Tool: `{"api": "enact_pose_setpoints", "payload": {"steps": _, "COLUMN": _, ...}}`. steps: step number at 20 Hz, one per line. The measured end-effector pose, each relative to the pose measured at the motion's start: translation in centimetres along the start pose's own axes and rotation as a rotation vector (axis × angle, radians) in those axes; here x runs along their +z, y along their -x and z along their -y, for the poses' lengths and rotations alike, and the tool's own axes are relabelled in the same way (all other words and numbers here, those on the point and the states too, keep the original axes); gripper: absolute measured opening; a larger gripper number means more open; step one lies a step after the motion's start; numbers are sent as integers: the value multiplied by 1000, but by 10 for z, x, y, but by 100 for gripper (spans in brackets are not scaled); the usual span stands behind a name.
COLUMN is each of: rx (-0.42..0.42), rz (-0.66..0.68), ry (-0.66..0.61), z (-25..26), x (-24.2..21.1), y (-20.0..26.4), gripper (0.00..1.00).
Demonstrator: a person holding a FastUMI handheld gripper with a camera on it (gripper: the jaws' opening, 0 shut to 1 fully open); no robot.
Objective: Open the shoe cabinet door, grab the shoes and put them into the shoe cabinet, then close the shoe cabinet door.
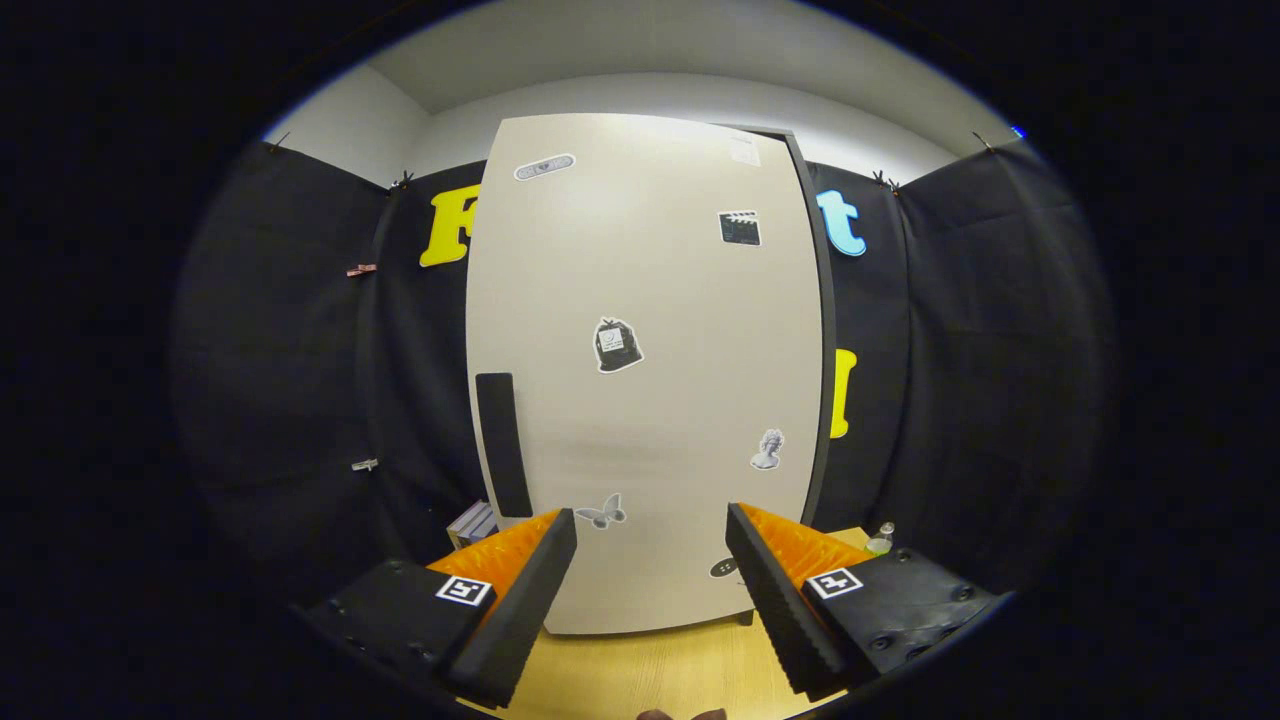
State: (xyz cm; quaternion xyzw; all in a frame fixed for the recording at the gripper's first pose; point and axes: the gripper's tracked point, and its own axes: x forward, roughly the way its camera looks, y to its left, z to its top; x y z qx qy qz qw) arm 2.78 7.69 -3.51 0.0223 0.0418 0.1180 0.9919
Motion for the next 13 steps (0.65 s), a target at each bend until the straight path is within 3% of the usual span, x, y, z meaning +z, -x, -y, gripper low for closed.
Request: {"api": "enact_pose_setpoints", "payload": {"steps": 13, "rx": -13, "rz": -5, "ry": -17, "z": 16, "x": -8, "y": -3, "gripper": 98}}
